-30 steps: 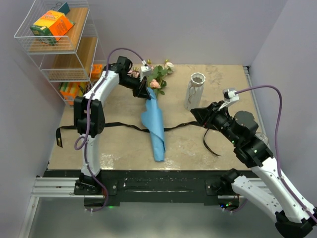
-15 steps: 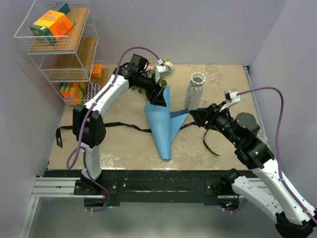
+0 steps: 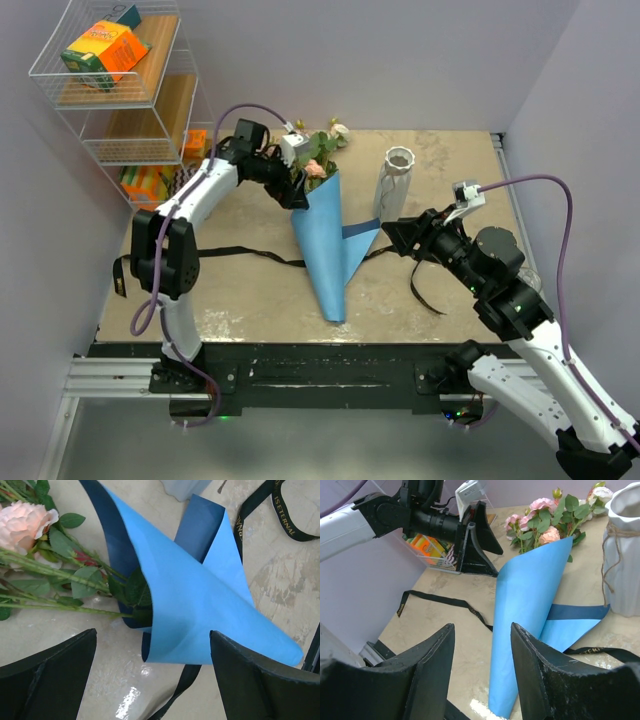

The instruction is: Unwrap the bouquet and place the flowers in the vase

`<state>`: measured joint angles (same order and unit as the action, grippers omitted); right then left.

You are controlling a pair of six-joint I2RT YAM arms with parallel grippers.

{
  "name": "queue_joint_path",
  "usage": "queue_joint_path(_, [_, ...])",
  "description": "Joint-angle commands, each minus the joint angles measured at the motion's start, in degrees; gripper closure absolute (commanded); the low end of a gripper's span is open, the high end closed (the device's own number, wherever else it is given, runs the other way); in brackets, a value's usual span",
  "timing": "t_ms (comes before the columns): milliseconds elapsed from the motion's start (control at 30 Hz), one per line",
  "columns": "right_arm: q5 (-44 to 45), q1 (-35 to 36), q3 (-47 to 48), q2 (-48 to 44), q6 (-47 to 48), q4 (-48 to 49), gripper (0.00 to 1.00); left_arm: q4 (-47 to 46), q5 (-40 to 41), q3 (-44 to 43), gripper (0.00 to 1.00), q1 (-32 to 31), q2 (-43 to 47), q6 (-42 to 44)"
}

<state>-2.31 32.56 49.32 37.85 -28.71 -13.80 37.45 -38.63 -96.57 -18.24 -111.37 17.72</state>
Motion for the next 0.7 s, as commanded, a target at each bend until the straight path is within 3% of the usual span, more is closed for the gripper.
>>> queue_joint_path(0, [-0.24,-0.21,1.22,-0.67,0.58,0.27,0.48,2.17,-9.94,2.97,0.01,4.0,2.31,6.96])
queue_joint_path(167, [0.2,-0.13,1.65,-0.67,0.67,-0.08,0.48,17.1,-19.01,3.06,0.05,3.83,-0.69,21.63])
queue_joint_path(267, [-0.15,-0.21,1.83,-0.23,0.23,0.44,0.49,19.49,-20.95,2.89,0.11,3.13,-1.04,24.55])
queue_joint_path(667, [-1.56,-0.21,2.45,-0.4,-0.29,0.71,0.53,13.97,-18.68,0.69,0.12,2.5,-2.18,20.08])
